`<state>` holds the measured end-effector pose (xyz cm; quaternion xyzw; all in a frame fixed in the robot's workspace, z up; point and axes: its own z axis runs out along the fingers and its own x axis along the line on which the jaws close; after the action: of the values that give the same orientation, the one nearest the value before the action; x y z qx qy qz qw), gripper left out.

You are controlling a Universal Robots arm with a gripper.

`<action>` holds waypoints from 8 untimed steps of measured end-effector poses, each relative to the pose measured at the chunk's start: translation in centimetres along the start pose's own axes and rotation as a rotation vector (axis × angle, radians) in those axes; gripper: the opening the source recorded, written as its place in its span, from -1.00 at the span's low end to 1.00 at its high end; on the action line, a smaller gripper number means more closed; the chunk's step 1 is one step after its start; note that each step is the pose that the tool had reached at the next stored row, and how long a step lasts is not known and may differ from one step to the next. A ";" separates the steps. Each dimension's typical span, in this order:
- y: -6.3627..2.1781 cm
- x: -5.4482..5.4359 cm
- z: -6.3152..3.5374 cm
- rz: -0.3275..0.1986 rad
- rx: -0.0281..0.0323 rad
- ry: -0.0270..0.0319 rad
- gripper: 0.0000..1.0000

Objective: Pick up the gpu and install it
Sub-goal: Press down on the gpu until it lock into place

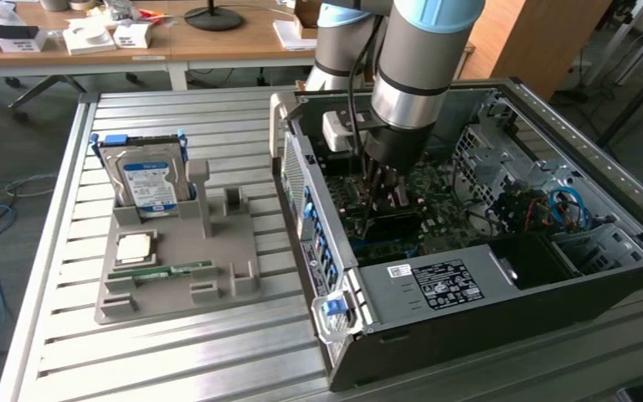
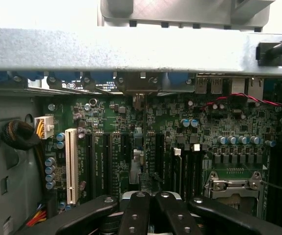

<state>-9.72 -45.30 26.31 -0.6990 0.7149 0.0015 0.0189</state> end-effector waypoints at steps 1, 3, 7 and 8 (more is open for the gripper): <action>0.00 0.0 0.00 0.000 -0.0001 0.0001 -0.79; 0.00 0.0 0.00 0.000 -0.0001 0.0001 -0.79; 0.00 0.0 0.01 0.000 0.0000 0.0000 -0.79; 0.00 0.0 0.01 0.000 0.0000 0.0000 -0.79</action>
<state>-9.72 -45.30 26.30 -0.6990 0.7148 0.0016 0.0189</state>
